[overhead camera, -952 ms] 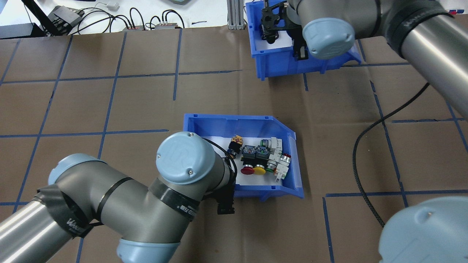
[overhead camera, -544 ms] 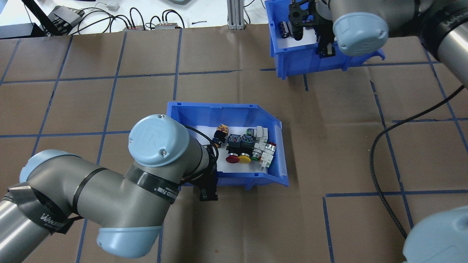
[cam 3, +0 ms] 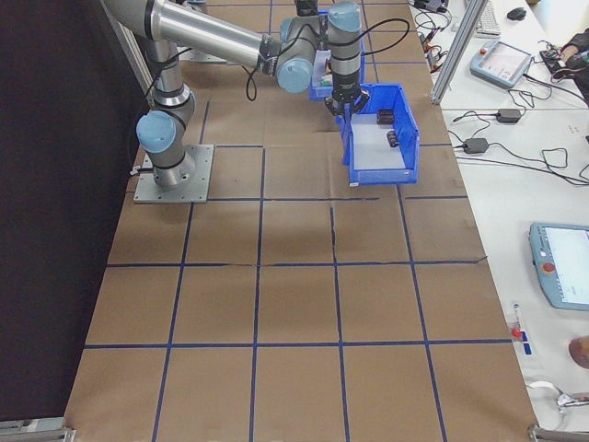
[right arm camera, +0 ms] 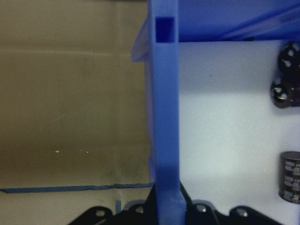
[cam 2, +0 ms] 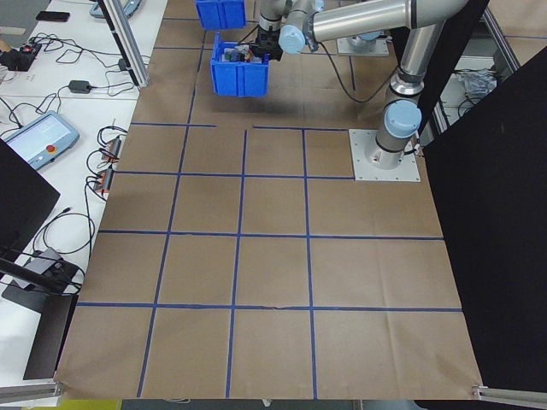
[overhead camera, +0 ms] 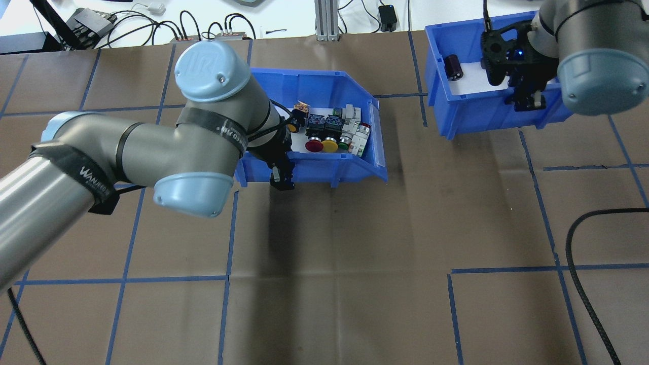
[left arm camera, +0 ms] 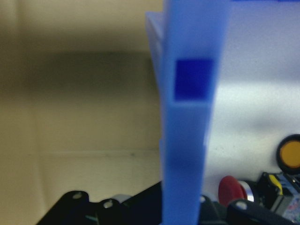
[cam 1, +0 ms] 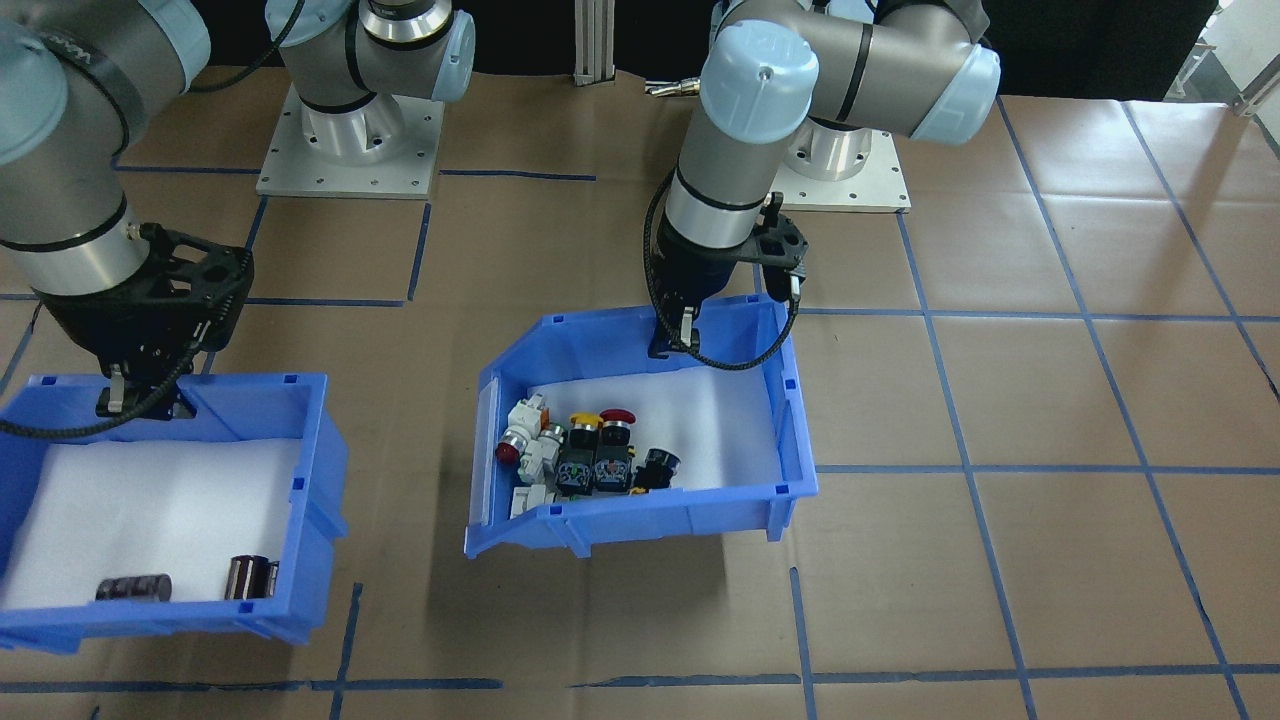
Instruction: Place button box in front
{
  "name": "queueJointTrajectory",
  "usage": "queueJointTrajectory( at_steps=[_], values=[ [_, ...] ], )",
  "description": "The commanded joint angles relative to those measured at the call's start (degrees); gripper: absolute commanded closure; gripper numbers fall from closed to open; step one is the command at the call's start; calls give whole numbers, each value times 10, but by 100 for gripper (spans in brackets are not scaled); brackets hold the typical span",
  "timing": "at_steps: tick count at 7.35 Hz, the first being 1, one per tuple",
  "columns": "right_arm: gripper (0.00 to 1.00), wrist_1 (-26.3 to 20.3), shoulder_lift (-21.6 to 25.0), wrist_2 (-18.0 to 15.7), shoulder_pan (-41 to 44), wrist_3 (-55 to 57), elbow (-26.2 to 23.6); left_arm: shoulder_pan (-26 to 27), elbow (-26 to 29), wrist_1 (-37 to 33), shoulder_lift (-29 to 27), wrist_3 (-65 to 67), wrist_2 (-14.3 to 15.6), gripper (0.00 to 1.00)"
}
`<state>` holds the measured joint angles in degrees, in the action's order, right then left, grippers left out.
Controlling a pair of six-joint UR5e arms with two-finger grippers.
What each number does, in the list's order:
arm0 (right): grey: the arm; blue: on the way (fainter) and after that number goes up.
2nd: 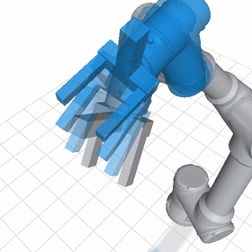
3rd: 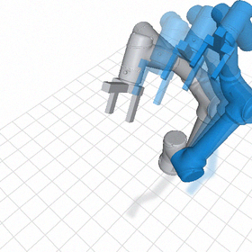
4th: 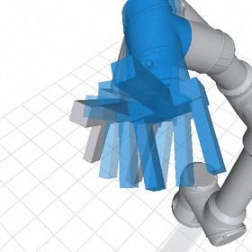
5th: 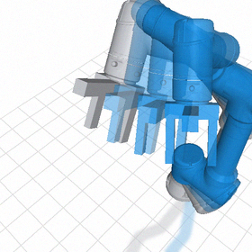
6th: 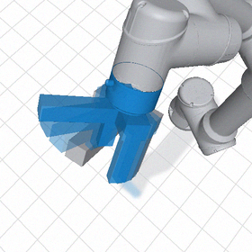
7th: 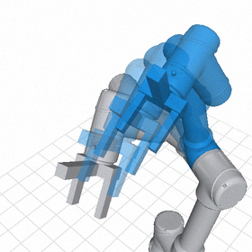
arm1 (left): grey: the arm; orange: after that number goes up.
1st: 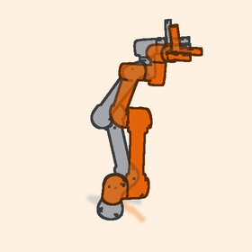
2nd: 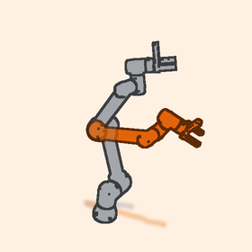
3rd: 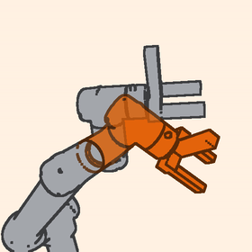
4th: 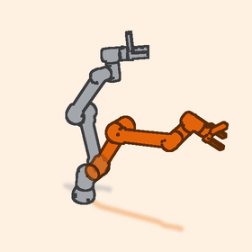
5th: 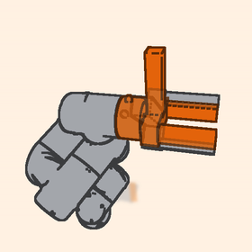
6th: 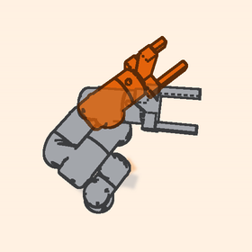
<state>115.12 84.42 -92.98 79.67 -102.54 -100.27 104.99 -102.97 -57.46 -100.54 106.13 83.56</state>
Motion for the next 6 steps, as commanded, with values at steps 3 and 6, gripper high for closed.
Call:
queueJointTrajectory(
  at_steps=[3,6],
  values=[
    [99,4,120,5,-72,-86,-128,5,137,32,-146,2,-70,100],
    [99,3,130,8,-90,-114,-131,5,150,93,-201,-2,-83,99]
  ],
)
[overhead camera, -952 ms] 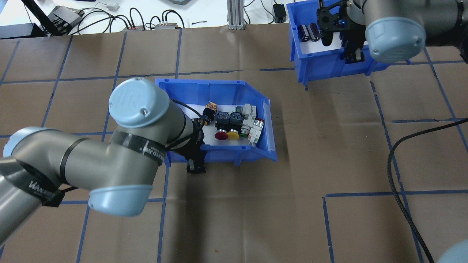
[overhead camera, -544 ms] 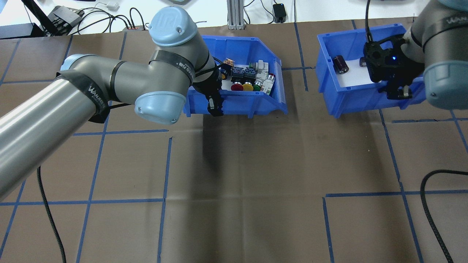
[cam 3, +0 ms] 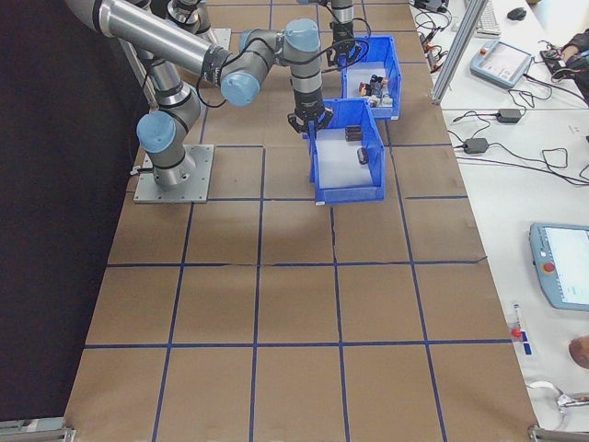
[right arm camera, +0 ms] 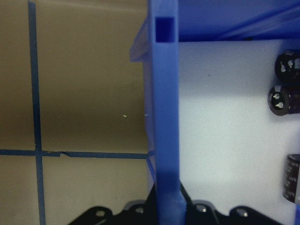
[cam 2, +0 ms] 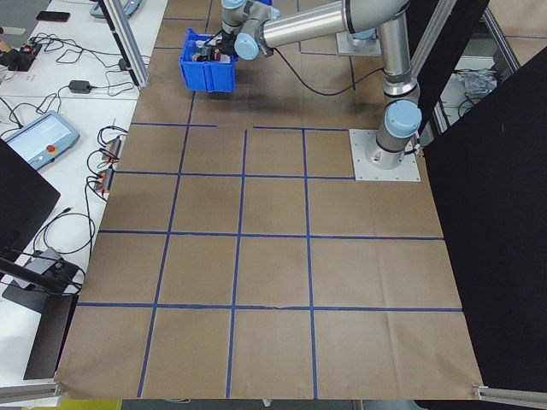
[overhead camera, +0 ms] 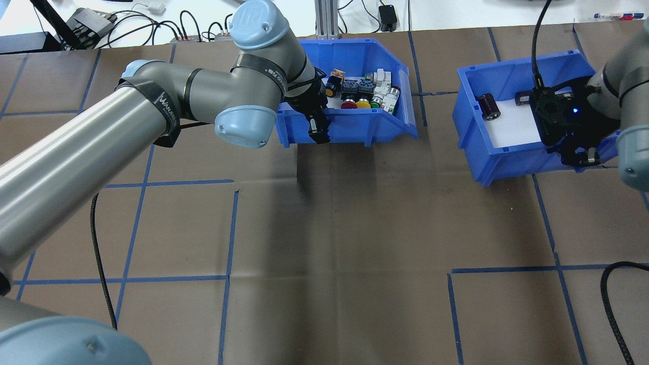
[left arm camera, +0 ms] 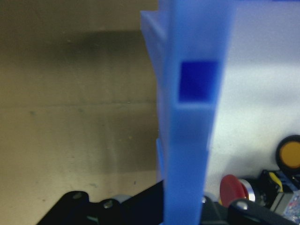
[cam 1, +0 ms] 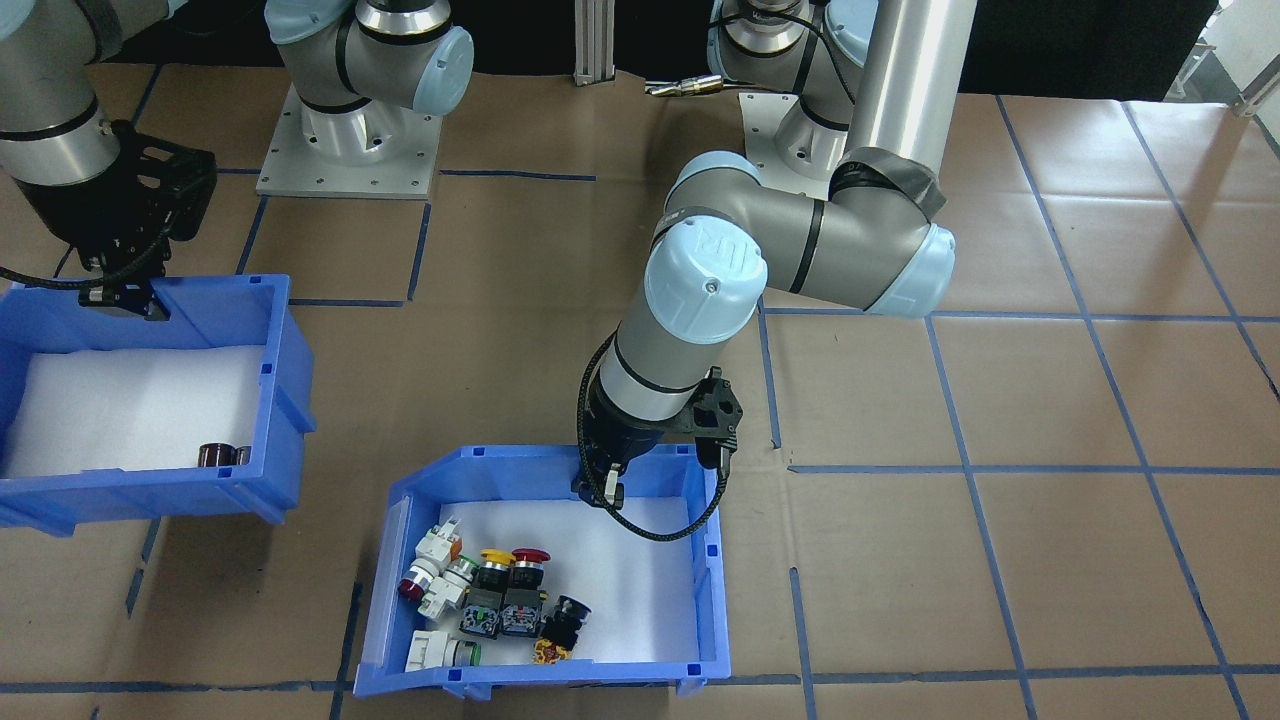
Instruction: Place button box in front
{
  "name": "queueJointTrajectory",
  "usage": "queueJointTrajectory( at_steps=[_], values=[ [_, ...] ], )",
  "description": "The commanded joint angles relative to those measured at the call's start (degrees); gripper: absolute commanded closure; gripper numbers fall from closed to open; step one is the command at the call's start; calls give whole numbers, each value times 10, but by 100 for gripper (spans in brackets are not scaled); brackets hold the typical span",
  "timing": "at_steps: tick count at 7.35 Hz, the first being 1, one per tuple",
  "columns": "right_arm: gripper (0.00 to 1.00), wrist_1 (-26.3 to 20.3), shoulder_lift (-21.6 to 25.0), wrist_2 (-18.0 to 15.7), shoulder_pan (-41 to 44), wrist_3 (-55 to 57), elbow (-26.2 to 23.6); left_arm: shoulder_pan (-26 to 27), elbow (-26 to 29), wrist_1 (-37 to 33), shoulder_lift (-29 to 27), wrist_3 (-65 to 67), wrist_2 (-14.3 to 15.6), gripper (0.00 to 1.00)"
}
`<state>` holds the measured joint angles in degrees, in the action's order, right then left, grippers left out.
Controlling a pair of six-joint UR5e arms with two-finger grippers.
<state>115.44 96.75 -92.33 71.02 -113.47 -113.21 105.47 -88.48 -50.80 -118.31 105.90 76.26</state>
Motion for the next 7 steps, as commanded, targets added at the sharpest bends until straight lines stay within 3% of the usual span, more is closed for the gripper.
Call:
queueJointTrajectory(
  at_steps=[1,2,3,5,7],
  values=[
    [99,-1,7,1,-4,-4,-3,4,6,34,-33,7,-19,99],
    [99,-2,7,7,-3,1,-4,4,5,34,-33,9,-20,91],
    [99,-11,8,9,-2,2,-3,4,5,34,-36,9,-19,64],
    [99,-16,9,8,-3,2,-4,3,6,32,-36,15,-18,35],
    [99,-35,17,12,-1,3,-5,1,7,24,-14,41,-31,24]
  ],
)
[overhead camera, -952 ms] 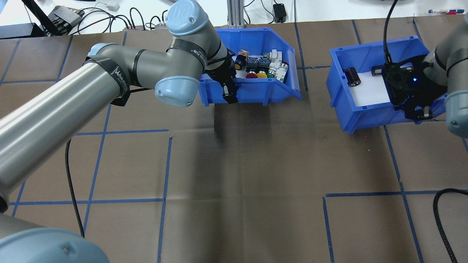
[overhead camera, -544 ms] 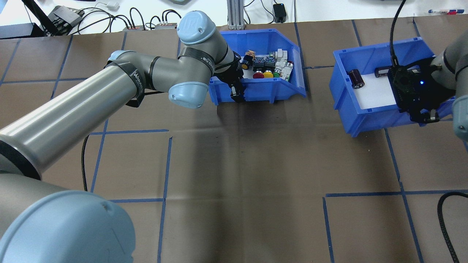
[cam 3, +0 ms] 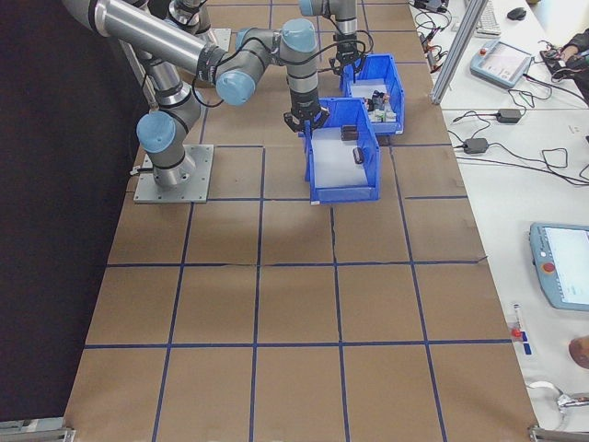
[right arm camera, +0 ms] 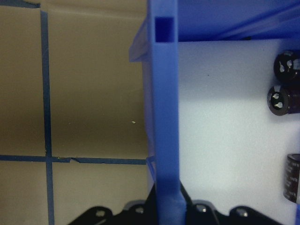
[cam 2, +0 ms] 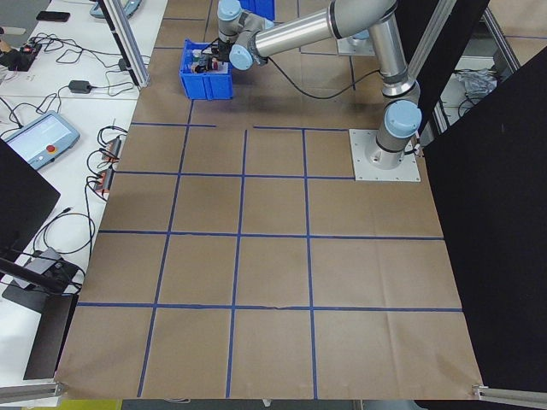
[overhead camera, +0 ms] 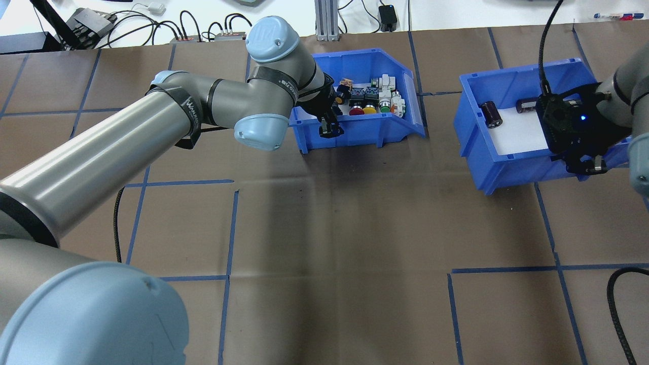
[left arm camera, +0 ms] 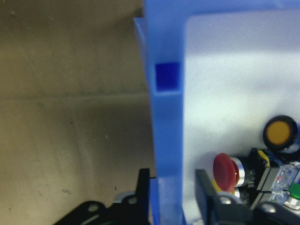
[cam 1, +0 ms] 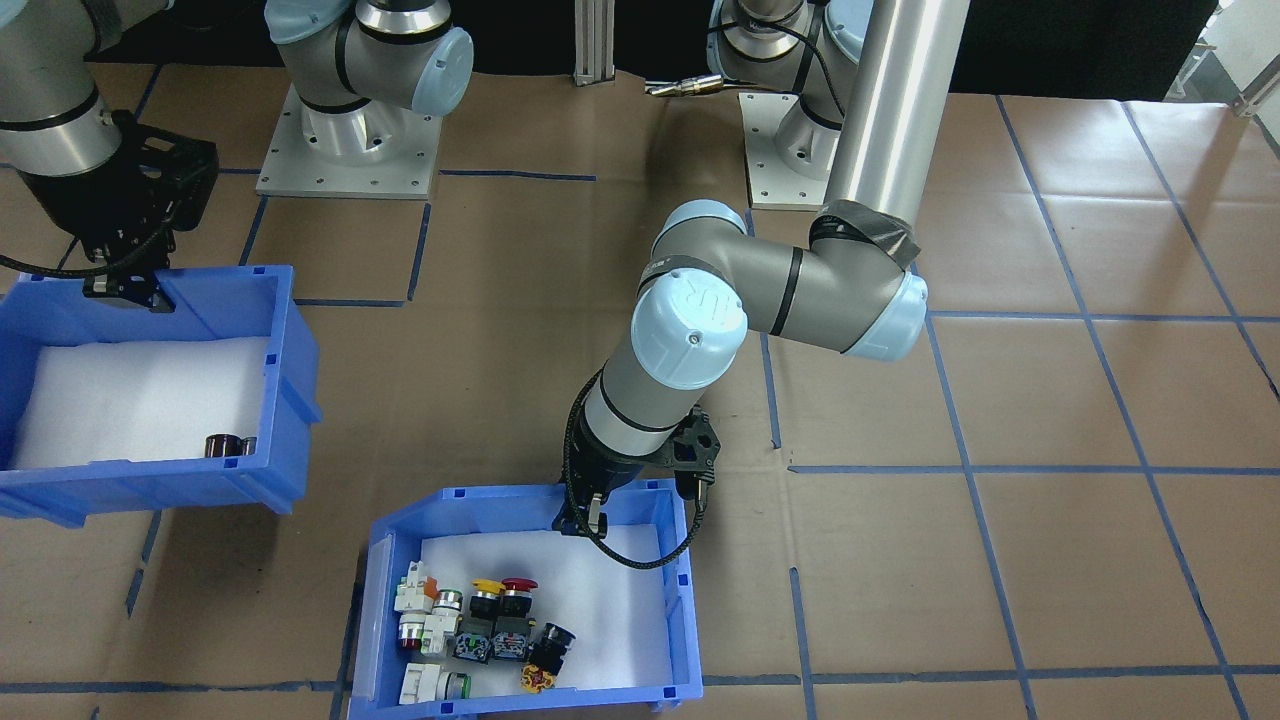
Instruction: Place button box in front
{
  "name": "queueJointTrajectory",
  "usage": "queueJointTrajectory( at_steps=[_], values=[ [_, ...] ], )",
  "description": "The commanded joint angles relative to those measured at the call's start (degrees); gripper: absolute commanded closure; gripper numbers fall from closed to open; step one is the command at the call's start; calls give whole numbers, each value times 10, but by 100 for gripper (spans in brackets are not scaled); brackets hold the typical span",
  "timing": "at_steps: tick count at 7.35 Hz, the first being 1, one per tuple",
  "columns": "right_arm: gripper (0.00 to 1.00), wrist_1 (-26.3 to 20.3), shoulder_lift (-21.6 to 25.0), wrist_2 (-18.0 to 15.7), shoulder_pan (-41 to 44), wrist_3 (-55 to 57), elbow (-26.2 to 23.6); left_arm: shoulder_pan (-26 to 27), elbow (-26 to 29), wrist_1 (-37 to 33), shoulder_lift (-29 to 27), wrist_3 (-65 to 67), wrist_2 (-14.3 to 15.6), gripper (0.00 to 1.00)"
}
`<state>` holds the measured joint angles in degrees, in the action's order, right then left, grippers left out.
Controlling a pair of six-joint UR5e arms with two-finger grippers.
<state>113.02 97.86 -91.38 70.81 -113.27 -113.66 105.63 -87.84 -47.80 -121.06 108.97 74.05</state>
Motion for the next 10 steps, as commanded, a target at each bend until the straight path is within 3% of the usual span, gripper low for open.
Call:
queueJointTrajectory(
  at_steps=[1,3,4,6,7,9,10],
  values=[
    [98,-31,26,3,2,9,-12,-2,3,-5,27,9,-10,0],
    [98,-30,73,6,5,24,-66,-12,4,-38,63,-59,-6,3],
    [98,-30,102,7,8,39,-93,-31,5,-99,89,-140,4,3],
    [98,-31,120,21,51,70,-114,-76,2,-220,158,-364,60,2],
    [98,-34,120,18,96,115,-115,-94,0,-256,187,-434,77,2],
    [98,-31,120,12,169,197,-135,-121,-15,-308,251,-638,150,1],
    [98,-24,120,11,203,233,-149,-126,-16,-345,277,-730,153,1]
  ],
)
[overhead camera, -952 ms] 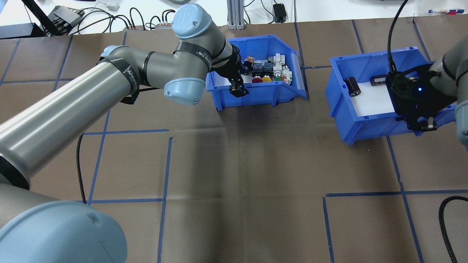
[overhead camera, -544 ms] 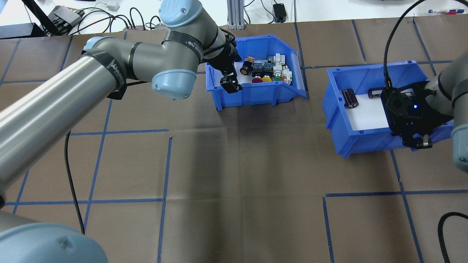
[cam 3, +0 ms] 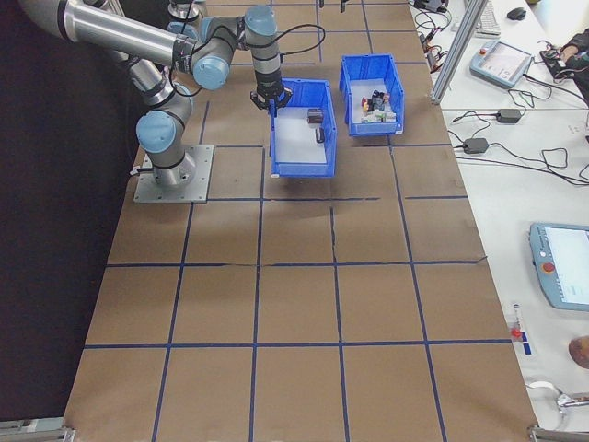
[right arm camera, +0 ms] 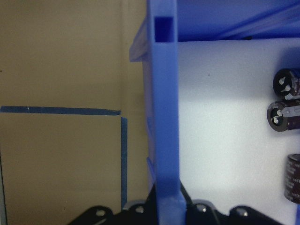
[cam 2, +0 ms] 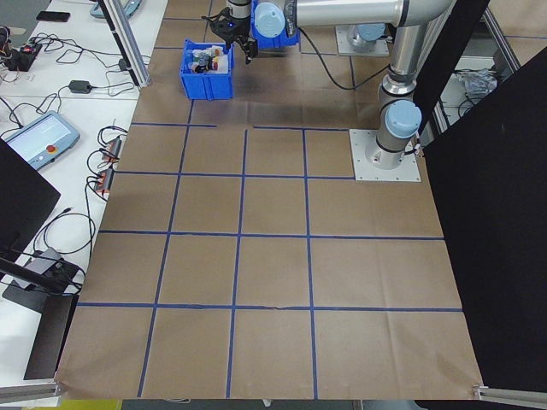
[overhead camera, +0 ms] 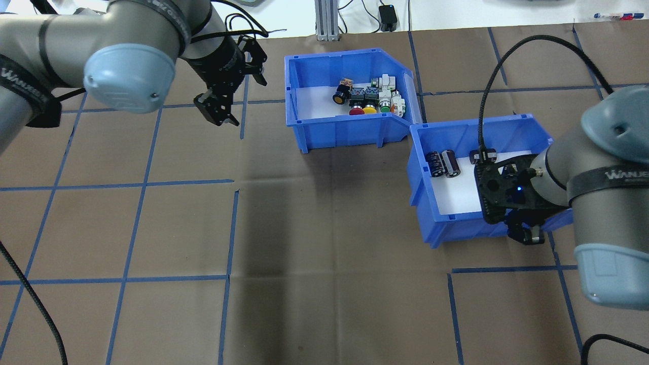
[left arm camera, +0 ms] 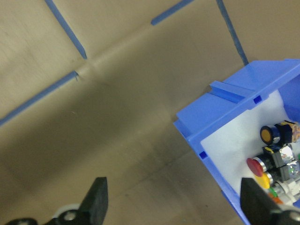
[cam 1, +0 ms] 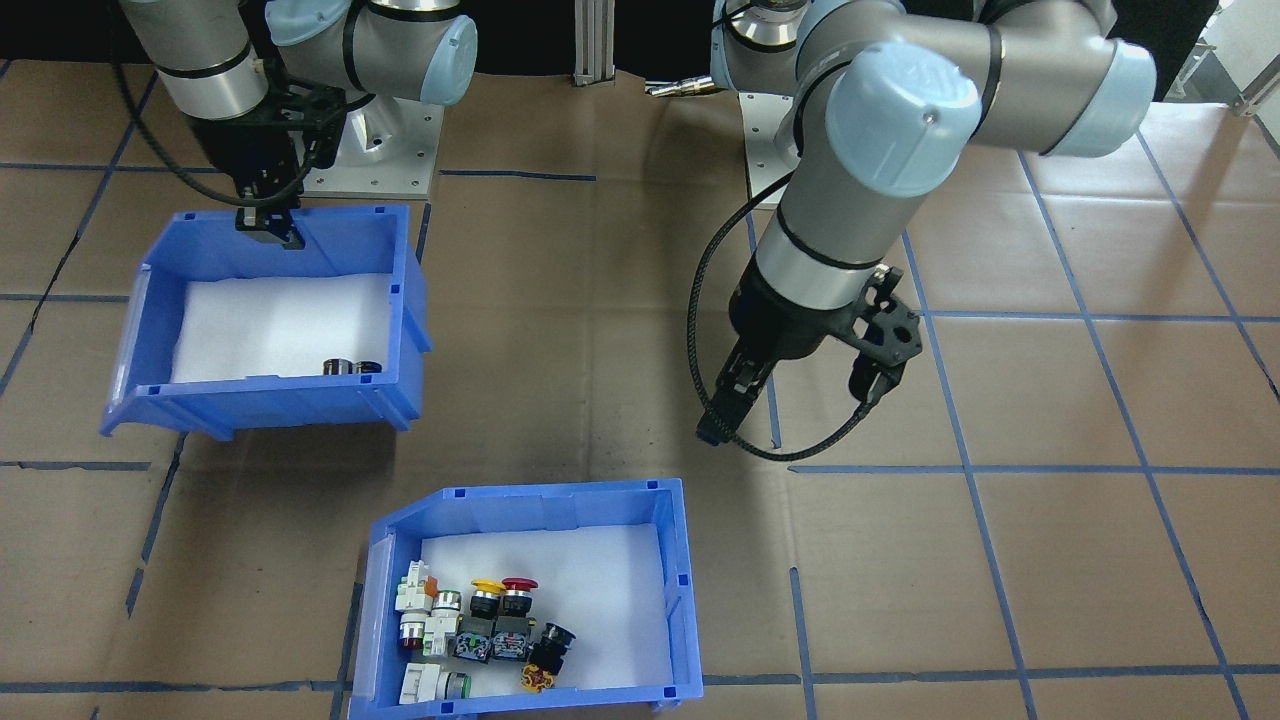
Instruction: Place button box in front
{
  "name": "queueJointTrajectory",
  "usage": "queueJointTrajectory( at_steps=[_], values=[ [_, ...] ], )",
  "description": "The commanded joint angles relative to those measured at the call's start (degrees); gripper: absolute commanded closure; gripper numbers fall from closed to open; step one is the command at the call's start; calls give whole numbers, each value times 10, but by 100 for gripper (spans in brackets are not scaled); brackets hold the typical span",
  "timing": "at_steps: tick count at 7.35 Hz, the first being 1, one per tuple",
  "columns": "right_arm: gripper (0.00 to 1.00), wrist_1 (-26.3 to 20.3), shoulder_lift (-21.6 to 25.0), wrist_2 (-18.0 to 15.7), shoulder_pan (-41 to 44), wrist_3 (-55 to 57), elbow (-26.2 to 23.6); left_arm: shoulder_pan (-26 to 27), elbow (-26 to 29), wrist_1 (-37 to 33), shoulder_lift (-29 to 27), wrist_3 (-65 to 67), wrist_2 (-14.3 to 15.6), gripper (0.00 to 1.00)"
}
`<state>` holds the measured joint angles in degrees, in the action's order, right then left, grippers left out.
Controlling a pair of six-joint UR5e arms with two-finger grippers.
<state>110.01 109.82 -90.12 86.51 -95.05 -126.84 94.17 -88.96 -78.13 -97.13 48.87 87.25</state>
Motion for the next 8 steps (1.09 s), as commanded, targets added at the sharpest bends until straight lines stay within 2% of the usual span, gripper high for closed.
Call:
queueJointTrajectory(
  at_steps=[1,3,4,6,8],
  values=[
    [98,8,0,-2,82,96,-18,-13,-9,-67,56,-225,22,2],
    [98,26,-4,-15,150,147,-19,-13,-39,-70,78,-419,18,2],
    [98,45,-5,-15,174,162,-24,-14,-55,-73,88,-435,21,1],
    [98,134,-6,-15,218,183,-71,-14,-77,-75,104,-452,16,1],
    [98,151,-28,-16,237,237,-76,-15,-84,-74,113,-513,19,1]
  ],
)
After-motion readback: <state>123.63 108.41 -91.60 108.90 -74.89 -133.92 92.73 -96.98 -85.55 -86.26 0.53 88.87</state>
